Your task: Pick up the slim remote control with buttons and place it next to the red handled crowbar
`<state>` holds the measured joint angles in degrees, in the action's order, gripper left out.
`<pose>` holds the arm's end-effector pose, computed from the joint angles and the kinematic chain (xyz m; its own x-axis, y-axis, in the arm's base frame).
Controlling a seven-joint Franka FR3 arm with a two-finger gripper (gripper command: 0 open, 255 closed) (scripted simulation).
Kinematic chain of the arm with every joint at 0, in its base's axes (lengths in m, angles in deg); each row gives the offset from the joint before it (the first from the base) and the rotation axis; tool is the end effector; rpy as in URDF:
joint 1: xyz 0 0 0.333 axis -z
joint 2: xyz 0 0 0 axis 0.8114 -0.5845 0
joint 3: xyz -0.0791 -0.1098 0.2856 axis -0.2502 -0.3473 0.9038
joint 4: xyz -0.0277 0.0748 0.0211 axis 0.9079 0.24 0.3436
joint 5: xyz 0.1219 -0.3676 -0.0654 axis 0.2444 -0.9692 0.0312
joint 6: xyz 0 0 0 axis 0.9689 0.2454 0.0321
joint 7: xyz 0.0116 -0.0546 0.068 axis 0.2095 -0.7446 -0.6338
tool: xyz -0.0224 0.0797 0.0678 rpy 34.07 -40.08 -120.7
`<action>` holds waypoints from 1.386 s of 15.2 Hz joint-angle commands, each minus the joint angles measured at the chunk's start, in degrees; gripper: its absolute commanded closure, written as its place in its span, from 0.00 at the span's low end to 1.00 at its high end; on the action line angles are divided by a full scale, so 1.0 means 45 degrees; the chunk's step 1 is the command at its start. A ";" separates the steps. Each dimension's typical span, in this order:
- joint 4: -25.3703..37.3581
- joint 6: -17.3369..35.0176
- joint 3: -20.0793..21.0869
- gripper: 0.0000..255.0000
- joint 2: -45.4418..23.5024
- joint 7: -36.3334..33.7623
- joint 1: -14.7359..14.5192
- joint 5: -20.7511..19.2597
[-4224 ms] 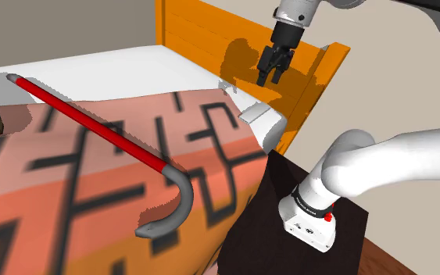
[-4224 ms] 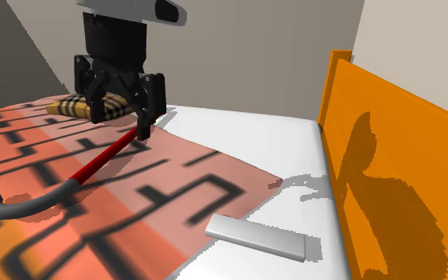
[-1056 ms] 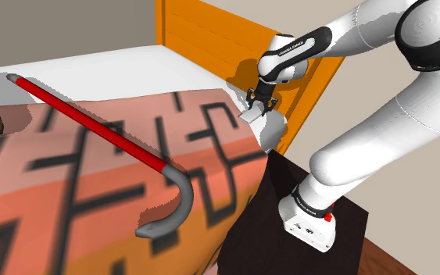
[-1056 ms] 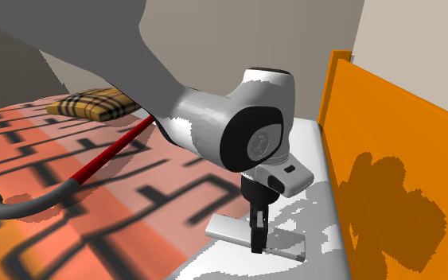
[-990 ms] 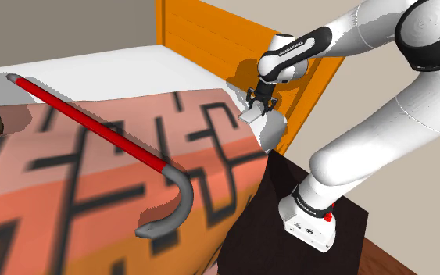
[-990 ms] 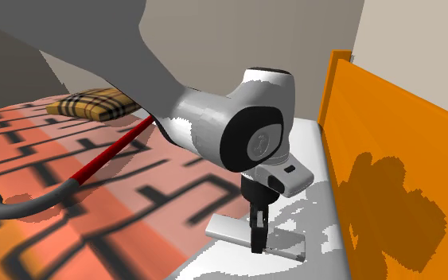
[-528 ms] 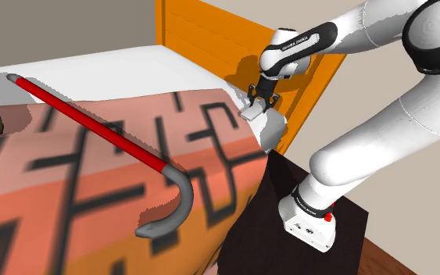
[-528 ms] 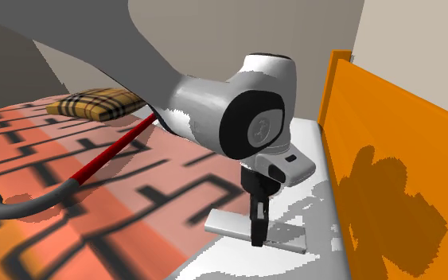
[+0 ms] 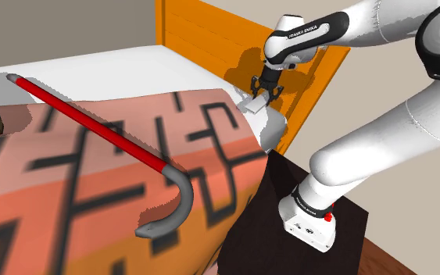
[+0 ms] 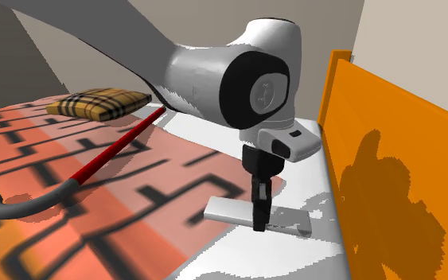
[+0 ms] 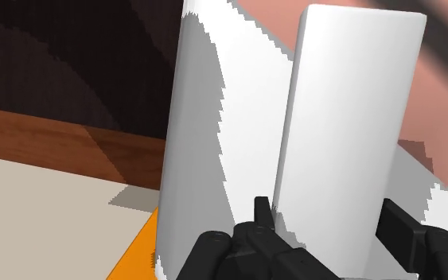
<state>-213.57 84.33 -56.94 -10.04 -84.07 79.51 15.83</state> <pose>0.3869 -0.2148 0.3930 0.1726 -0.9850 0.0092 -0.9849 -0.1724 0.0181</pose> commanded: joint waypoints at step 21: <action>0.2540 -0.1677 0.2732 1.00 -0.0914 -0.4037 -0.1793 0.0761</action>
<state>-202.94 76.91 -45.74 -13.50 -100.44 72.18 19.05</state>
